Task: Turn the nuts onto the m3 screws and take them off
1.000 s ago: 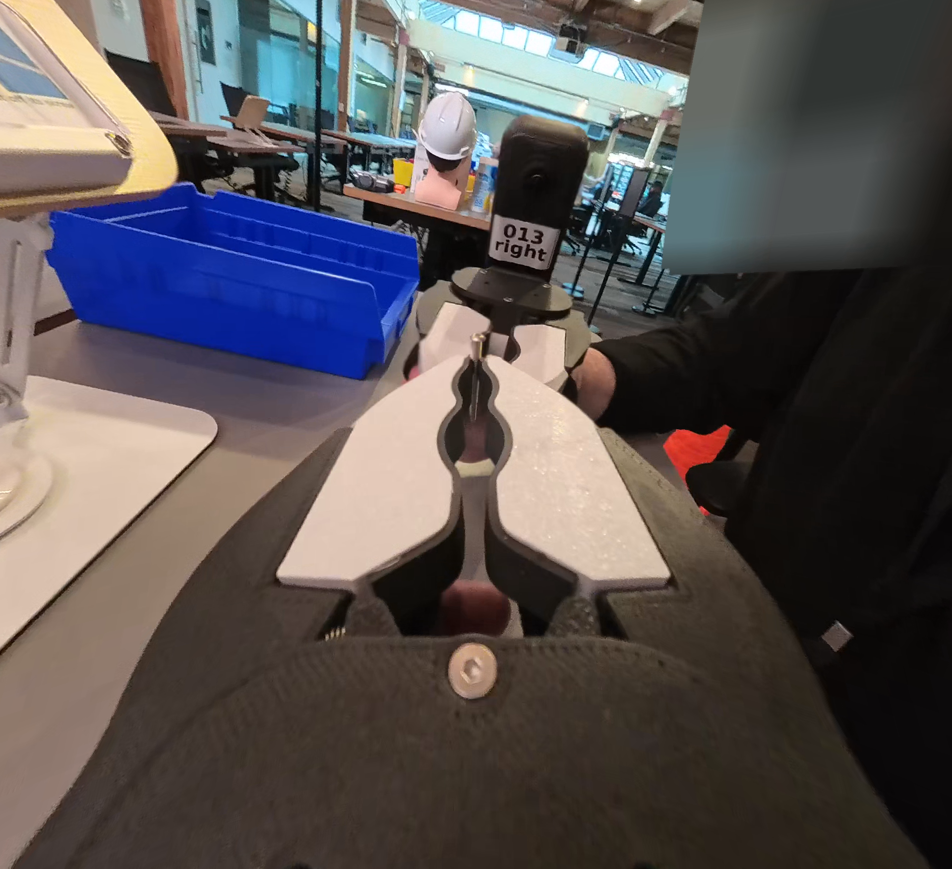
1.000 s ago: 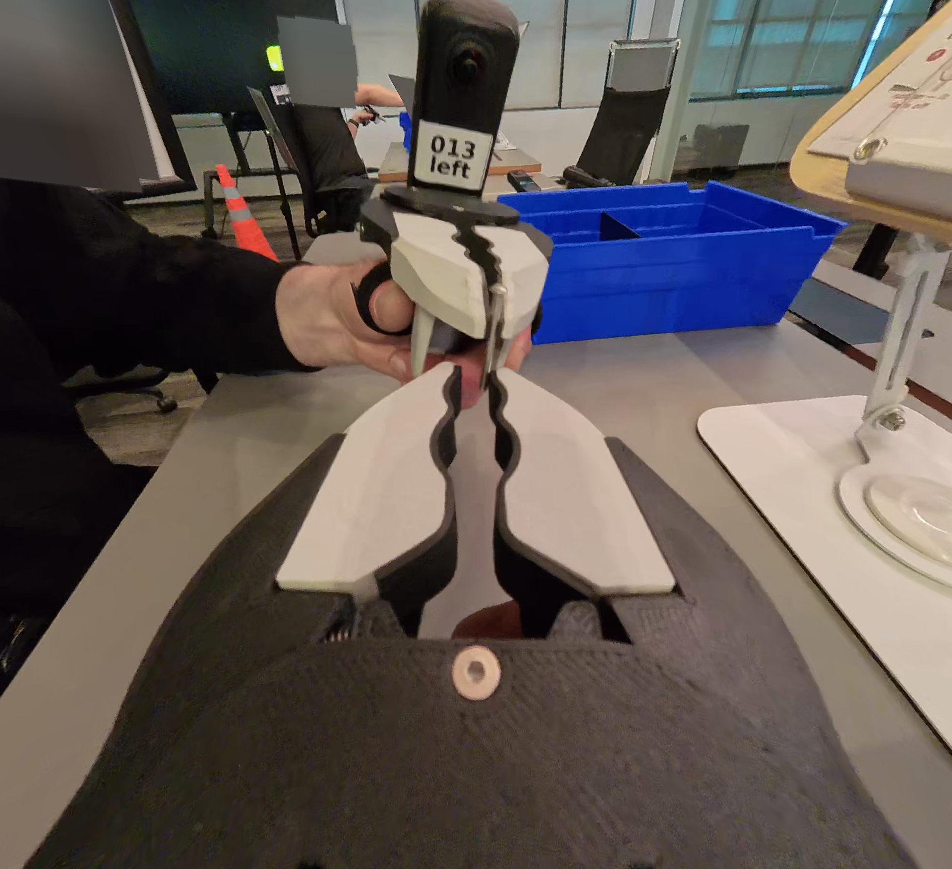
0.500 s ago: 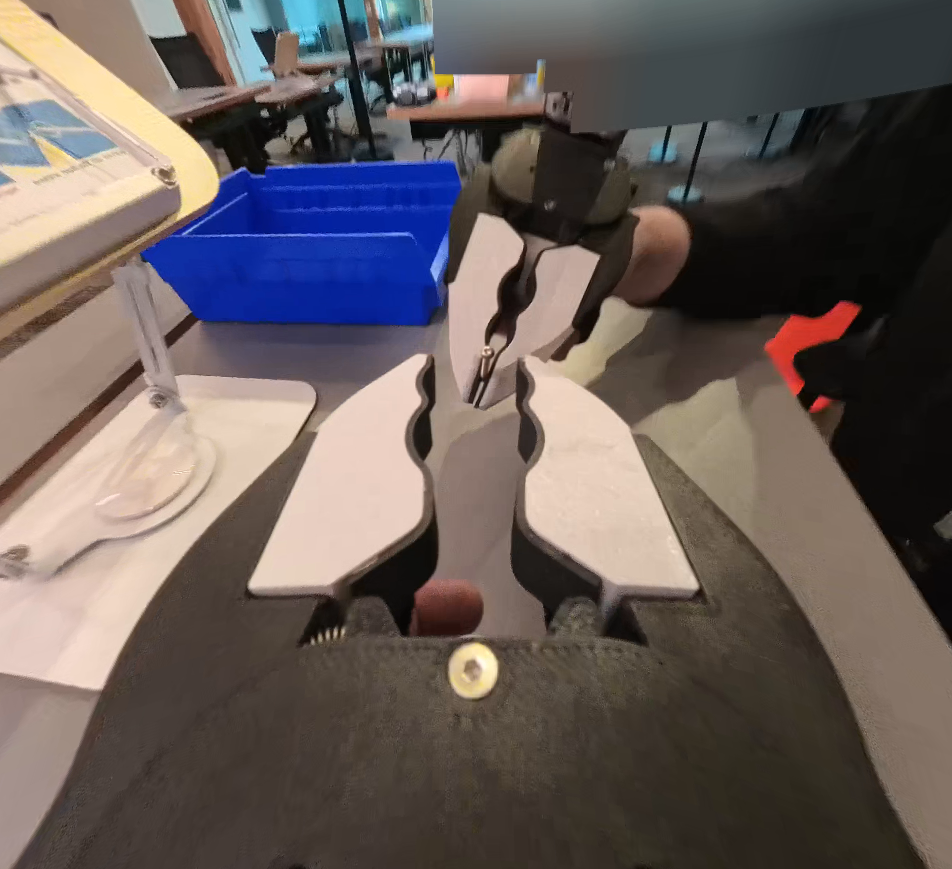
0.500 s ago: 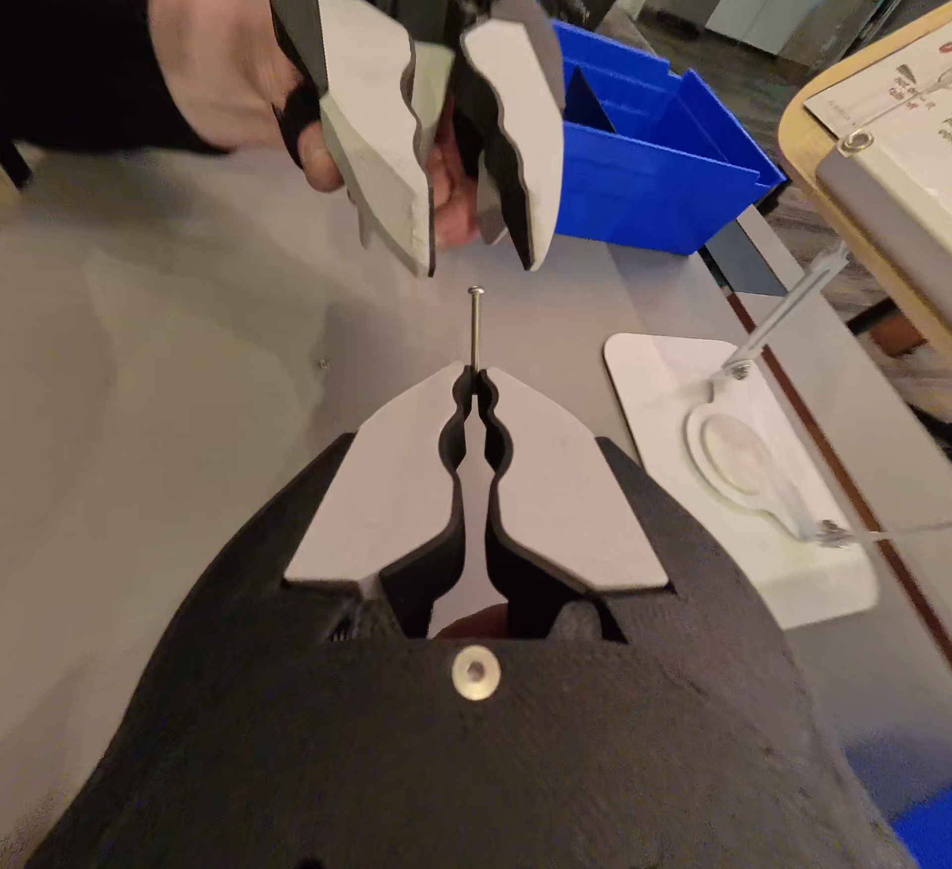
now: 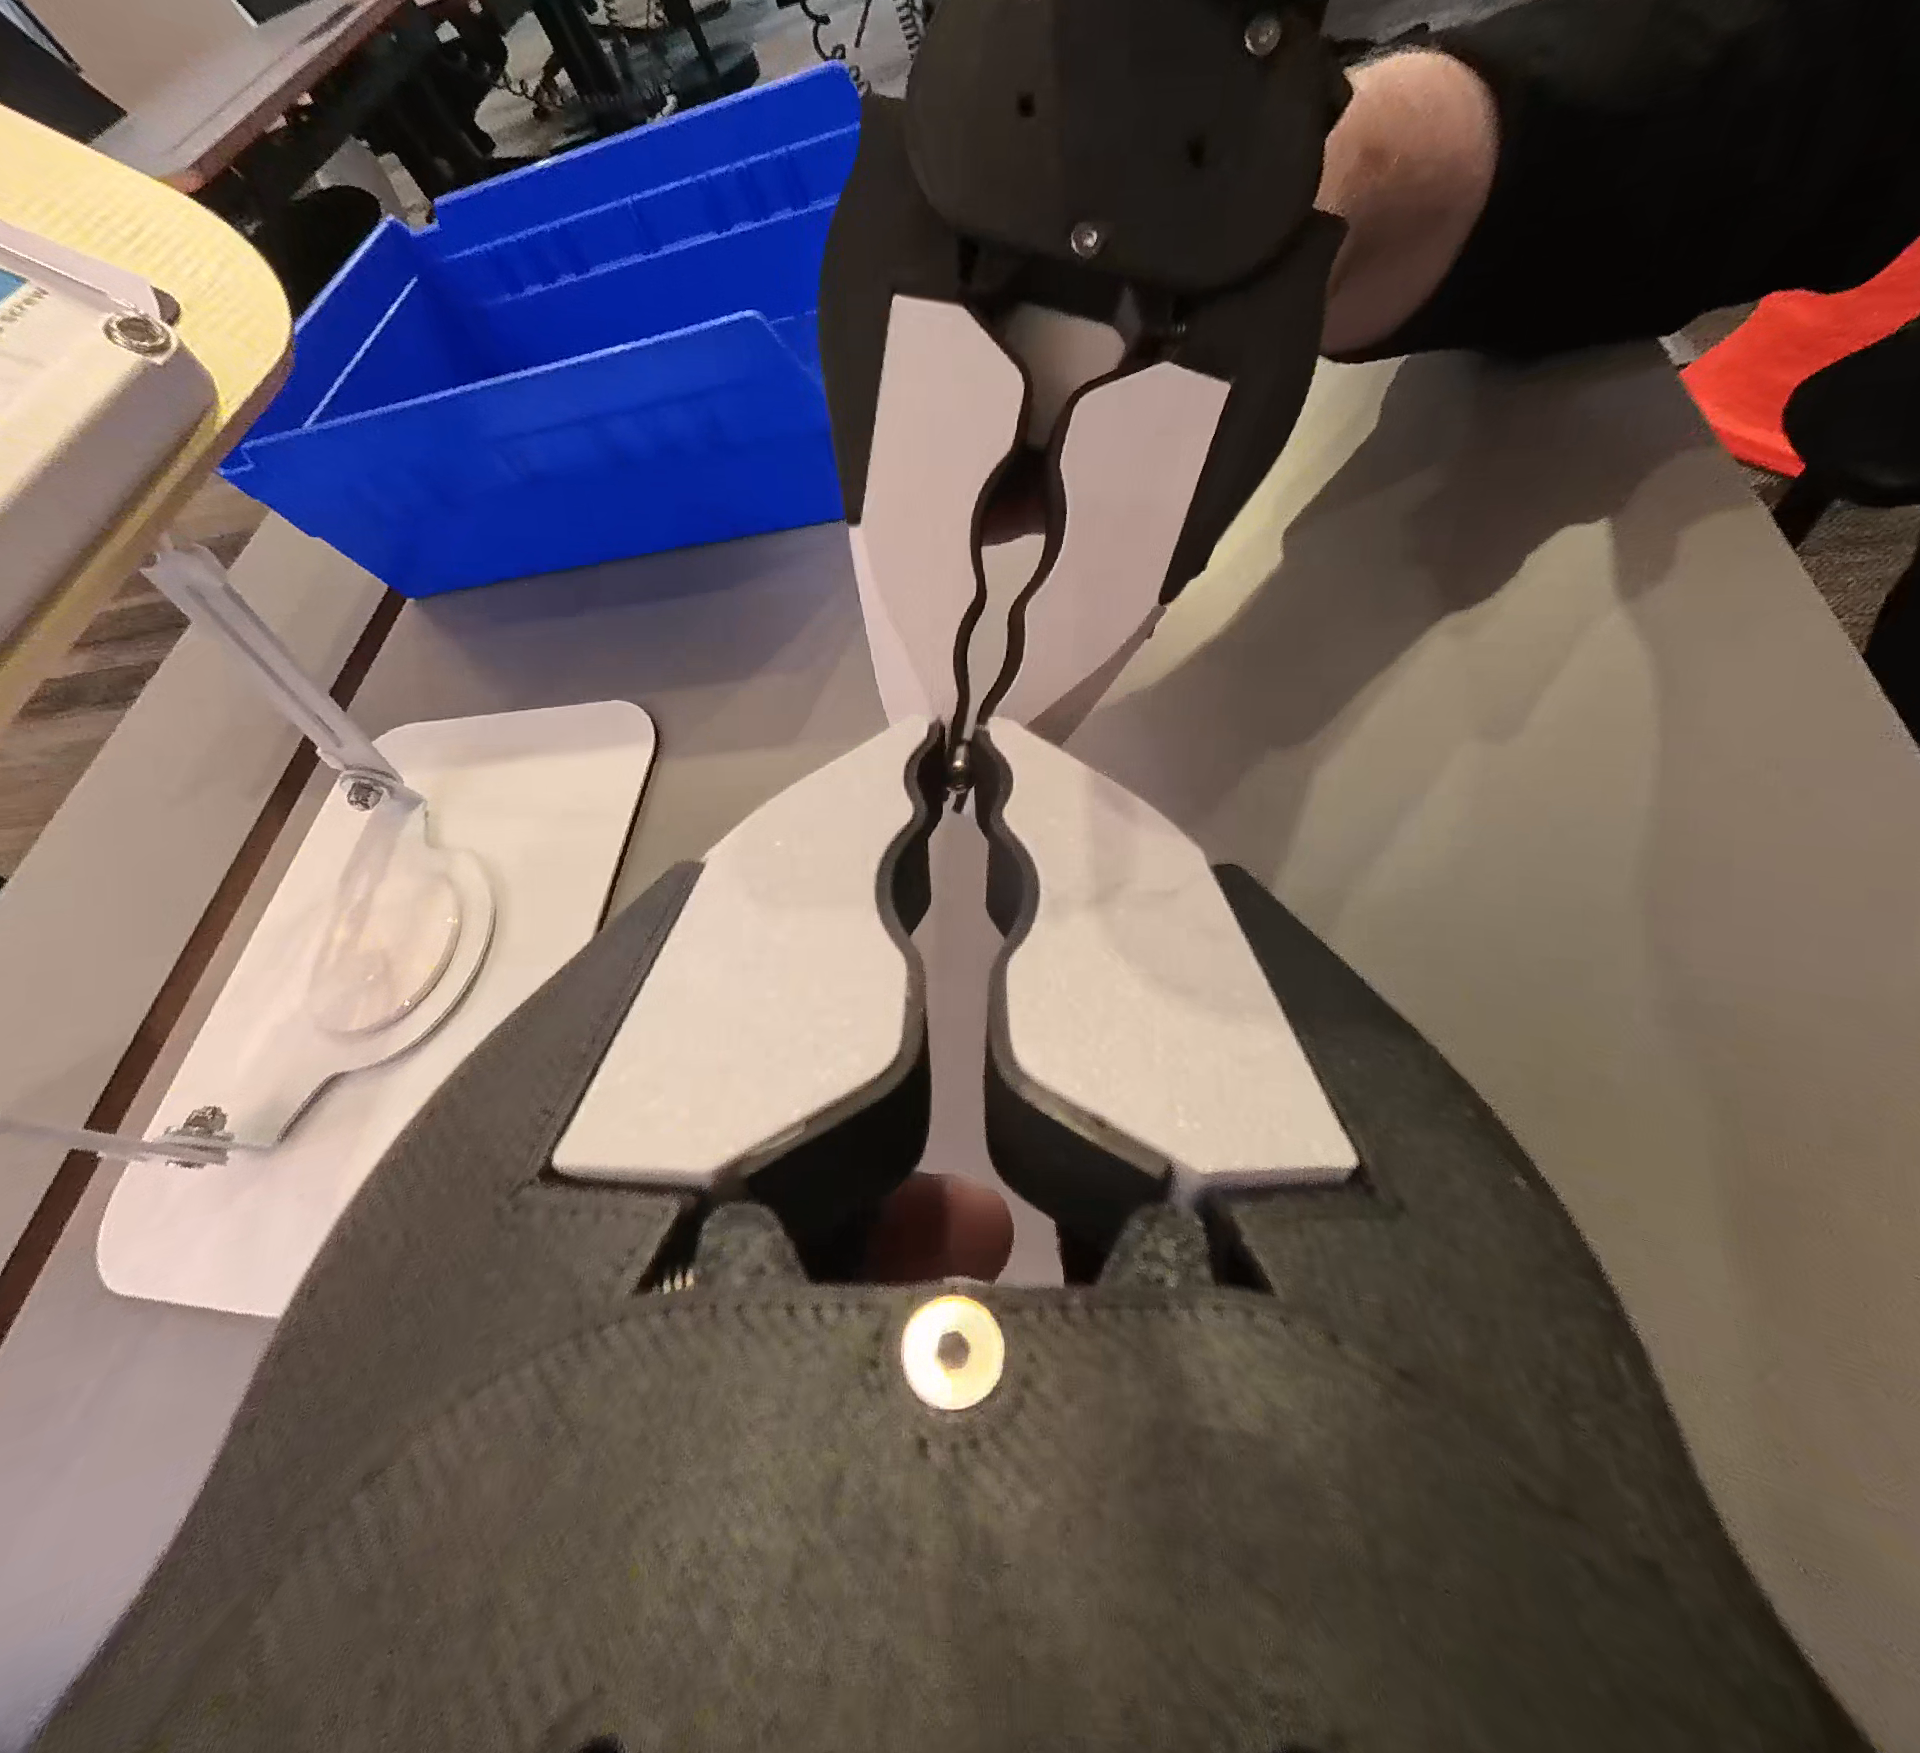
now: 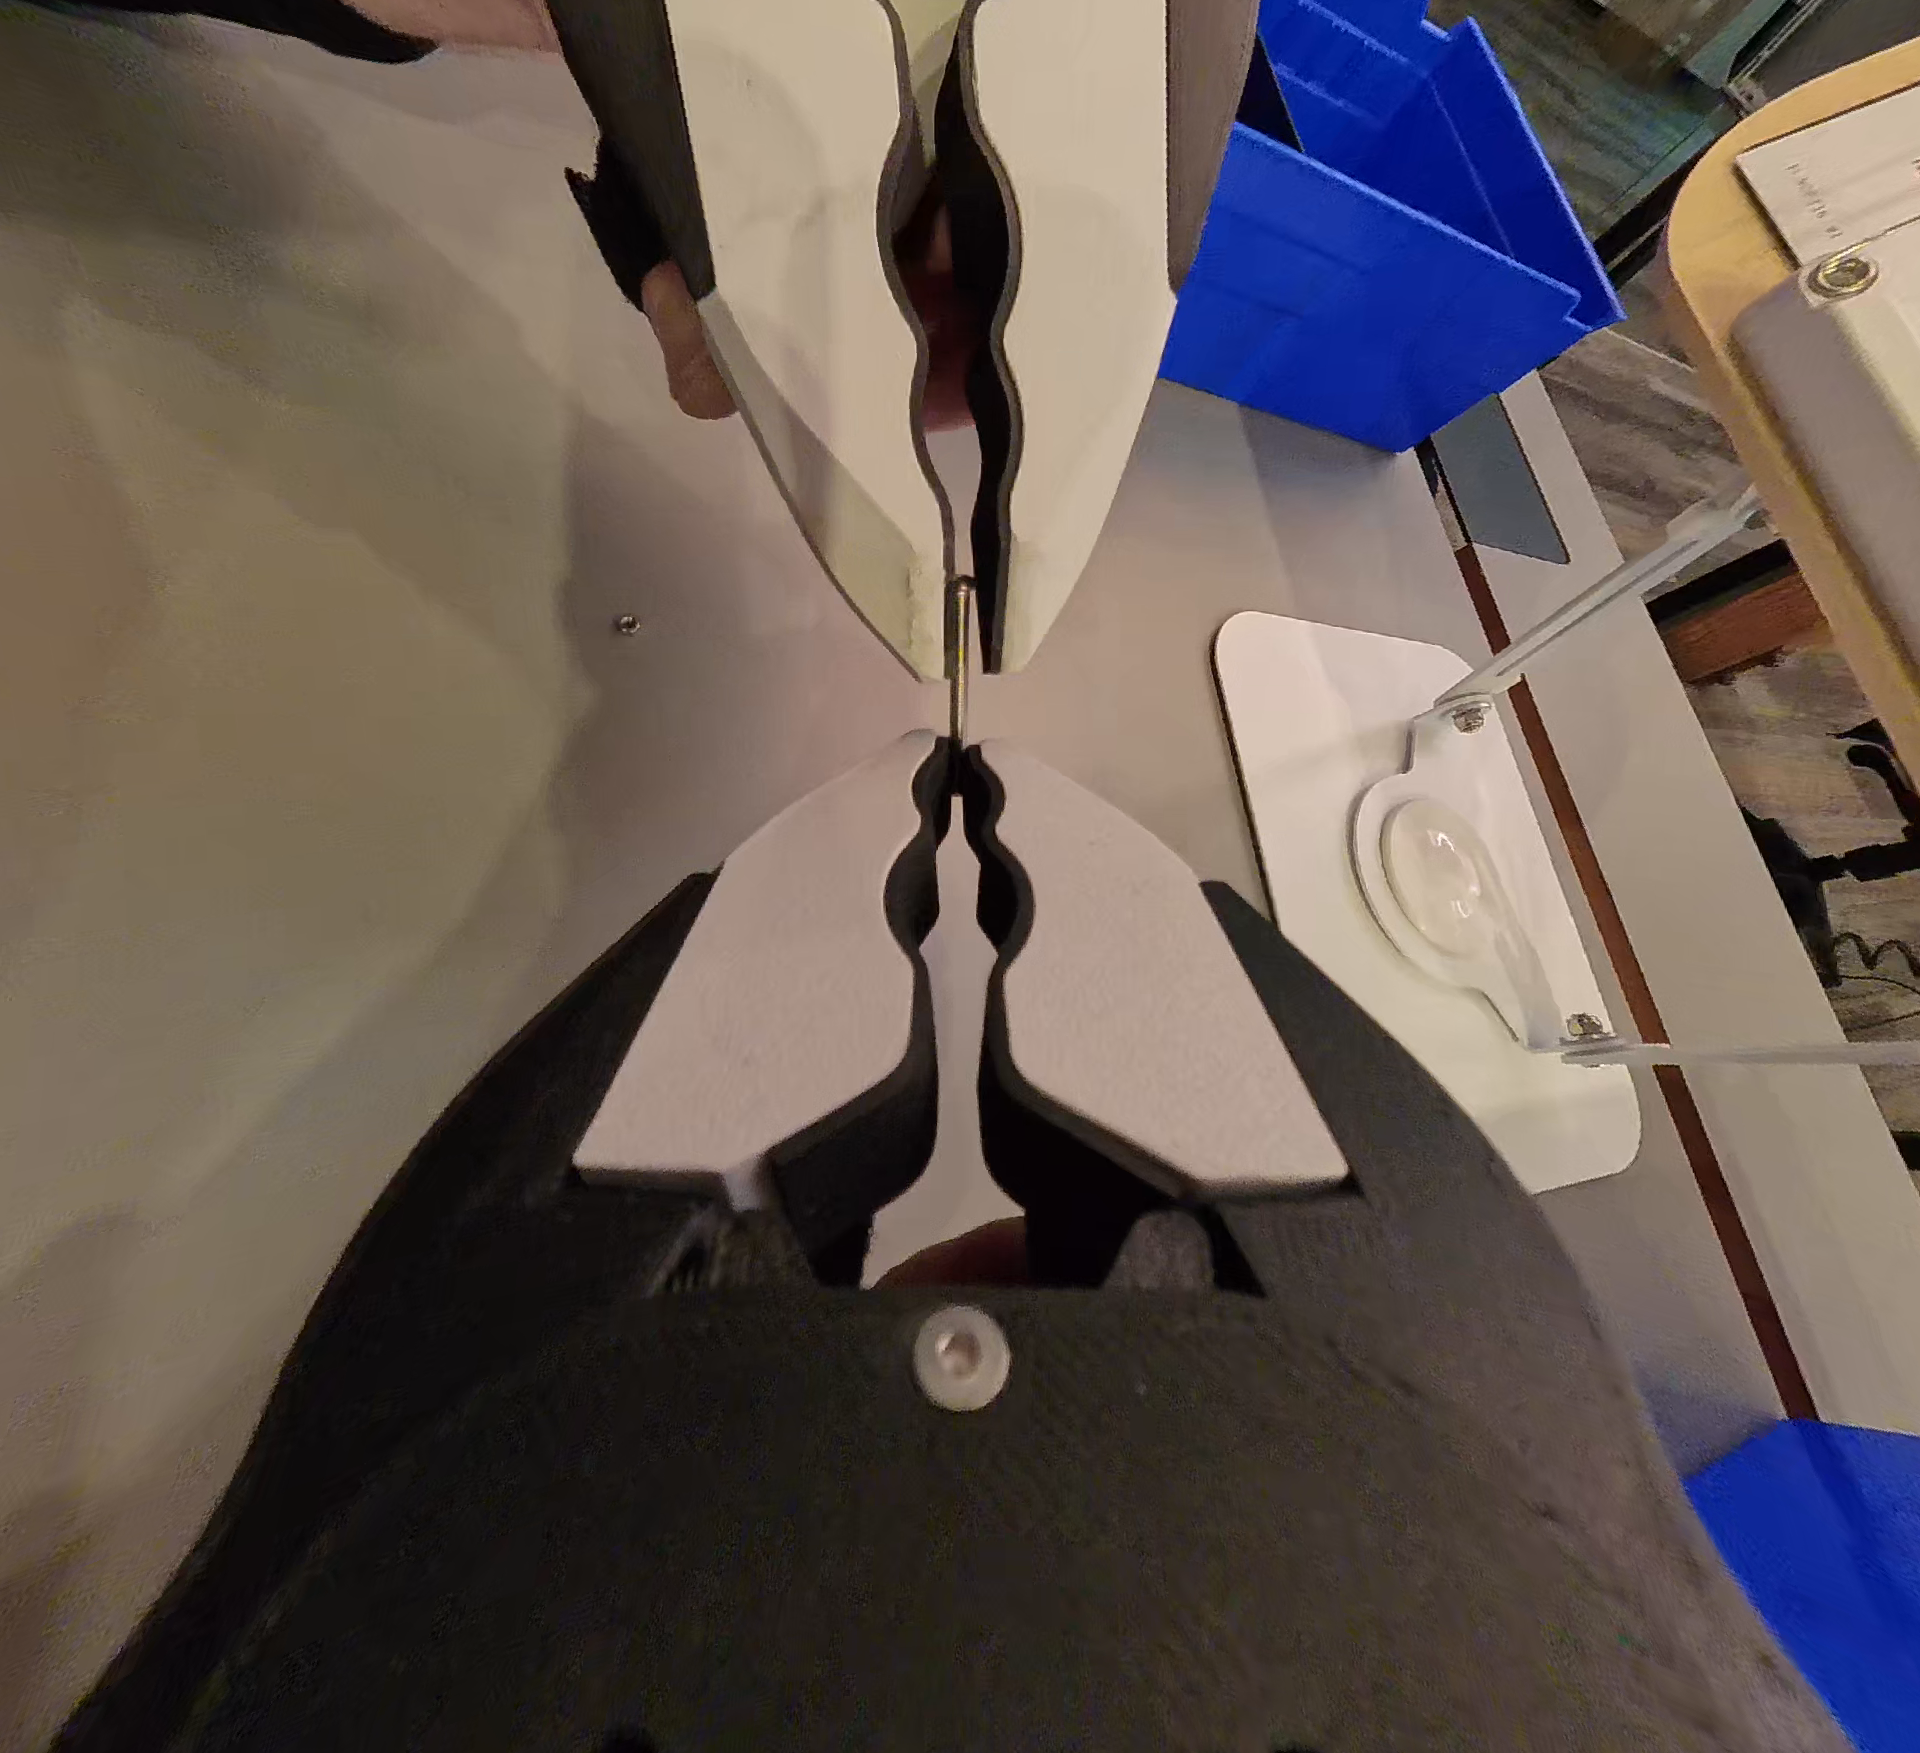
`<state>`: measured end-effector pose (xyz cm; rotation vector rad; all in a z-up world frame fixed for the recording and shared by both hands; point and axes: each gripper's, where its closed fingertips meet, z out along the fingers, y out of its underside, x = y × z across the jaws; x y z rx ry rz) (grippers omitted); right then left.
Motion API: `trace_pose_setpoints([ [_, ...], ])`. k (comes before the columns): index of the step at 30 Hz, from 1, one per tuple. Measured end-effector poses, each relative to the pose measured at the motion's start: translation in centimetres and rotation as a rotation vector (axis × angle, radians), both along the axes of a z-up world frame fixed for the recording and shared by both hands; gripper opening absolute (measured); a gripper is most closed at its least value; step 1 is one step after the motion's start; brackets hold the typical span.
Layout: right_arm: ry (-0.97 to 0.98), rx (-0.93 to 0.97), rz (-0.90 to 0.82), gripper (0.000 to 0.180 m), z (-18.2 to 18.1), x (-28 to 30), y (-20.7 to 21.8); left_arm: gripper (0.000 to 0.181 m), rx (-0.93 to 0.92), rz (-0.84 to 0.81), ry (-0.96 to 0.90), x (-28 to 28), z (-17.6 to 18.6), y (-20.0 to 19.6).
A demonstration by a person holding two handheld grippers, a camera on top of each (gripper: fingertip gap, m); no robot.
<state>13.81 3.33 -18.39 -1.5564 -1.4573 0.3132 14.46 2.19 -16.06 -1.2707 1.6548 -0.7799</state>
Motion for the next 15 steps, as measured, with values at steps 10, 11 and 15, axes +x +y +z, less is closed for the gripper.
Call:
trace_pose_setpoints([
  [10,-0.011,-0.002,0.002,0.002,-0.19,0.21,-0.12,0.009,0.027,-0.006,0.039,0.02,-0.73,0.11],
  [11,-0.014,-0.001,0.001,0.002,-0.23,0.22,-0.11,0.005,0.018,-0.011,0.033,0.05,-0.68,-0.01],
  [15,-0.012,-0.003,0.000,0.002,-0.33,0.21,-0.14,0.003,0.026,-0.017,0.037,0.01,-0.82,0.02],
])
